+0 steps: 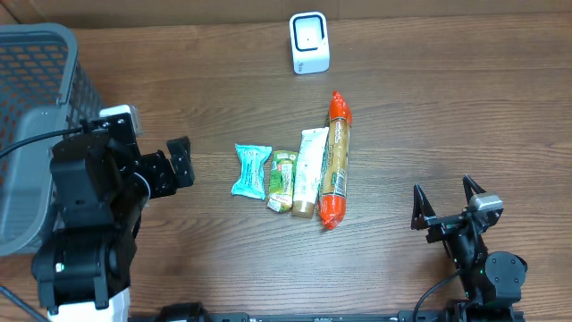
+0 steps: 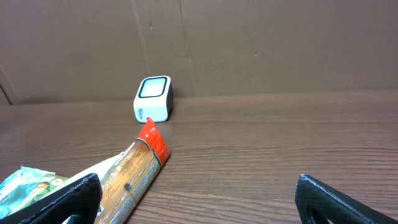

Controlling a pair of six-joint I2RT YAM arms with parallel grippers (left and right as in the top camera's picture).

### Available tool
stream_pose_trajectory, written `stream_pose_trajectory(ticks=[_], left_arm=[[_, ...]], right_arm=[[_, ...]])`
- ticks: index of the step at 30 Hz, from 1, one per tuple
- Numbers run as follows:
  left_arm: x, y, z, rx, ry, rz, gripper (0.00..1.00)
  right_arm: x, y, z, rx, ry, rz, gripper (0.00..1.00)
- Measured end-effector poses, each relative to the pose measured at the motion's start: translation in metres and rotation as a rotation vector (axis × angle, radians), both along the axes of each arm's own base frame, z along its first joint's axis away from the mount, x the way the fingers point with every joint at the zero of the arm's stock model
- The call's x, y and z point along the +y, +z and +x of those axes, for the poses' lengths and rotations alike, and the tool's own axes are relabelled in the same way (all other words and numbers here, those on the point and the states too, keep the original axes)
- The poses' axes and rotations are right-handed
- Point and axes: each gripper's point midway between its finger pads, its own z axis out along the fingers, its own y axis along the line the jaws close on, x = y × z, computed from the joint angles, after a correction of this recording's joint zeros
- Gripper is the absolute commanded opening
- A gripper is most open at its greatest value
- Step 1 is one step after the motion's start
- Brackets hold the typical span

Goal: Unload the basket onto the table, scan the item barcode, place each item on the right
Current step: 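Withdraw the left gripper back beside the basket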

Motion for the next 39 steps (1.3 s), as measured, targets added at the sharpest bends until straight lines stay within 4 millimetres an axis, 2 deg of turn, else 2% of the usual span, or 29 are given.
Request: stream_pose_trajectory(ticks=[10,15,23,26,31,36,39], left_arm=[[0.002,-0.026,0.004,0.117,0.005,-0.001,1.0],[-0.004,-0.04,0.006,0.181,-0.097,0.046,1.0],[-0.013,-0.037,0.013,0.147,-0.263,0.108,1.0],[-0.003,-0.035,0.014,0.132,-0.255,0.116,1.0],[0.026,-0.038,0.015,0.132,-0.214,0.101,1.0],[0.052,-0.057,0.024,0.175,-0.189,0.025,1.0],[0.059,-0.074,0.03,0.218,-0.186,-0.028,1.0]], right_arm=[[0.0,0.0,0.0,0.0,0.0,0.0,1.0],[0.0,0.0,0.0,0.0,0.0,0.0,1.0],[0.0,0.0,0.0,0.0,0.0,0.0,1.0],[0.0,0.0,0.0,-0.001,0.0,0.0,1.0],[0.0,0.0,0.0,0.0,0.0,0.0,1.0],[0.0,0.0,0.0,-0.001,0.0,0.0,1.0],[0.0,0.0,0.0,-0.001,0.0,0.0,1.0]])
